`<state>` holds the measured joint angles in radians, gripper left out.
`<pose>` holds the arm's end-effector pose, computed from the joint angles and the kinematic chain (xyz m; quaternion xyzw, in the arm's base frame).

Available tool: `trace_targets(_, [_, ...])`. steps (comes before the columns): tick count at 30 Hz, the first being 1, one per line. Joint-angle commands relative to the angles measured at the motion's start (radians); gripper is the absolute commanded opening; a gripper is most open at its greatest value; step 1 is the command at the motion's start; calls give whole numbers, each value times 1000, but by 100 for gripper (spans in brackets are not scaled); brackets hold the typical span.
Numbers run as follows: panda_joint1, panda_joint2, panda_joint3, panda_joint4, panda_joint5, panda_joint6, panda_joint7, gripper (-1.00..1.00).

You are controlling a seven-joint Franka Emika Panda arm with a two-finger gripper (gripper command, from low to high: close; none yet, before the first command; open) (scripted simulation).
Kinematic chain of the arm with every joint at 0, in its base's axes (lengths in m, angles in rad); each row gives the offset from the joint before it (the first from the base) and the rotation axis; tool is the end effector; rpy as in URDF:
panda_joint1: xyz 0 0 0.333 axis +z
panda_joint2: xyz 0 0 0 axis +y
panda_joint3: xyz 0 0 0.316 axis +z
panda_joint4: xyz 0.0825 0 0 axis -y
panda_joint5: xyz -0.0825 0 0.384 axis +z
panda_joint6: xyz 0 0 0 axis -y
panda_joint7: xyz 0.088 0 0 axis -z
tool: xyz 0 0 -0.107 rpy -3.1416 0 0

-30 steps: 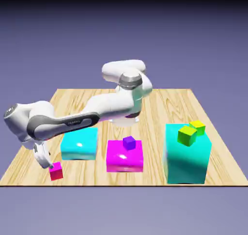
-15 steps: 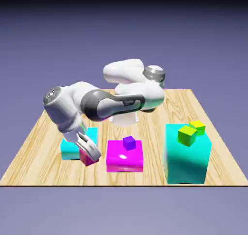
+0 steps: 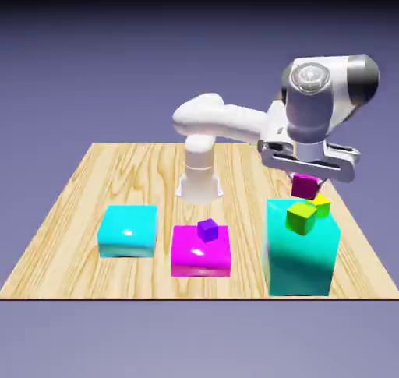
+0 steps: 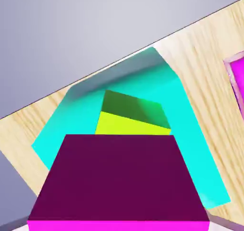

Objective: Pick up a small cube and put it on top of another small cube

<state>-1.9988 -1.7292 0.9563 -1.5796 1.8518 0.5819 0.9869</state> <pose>0.5702 0.2336 0.4051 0.7970 -0.5726 -0.1898 0.0303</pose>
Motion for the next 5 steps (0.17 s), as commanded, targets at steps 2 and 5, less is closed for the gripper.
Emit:
trace_targets(2, [23,-30,12,-38,2,8,-9,-100])
trace_targets(5, [1,-2,1,-2,-1,0,-1,100])
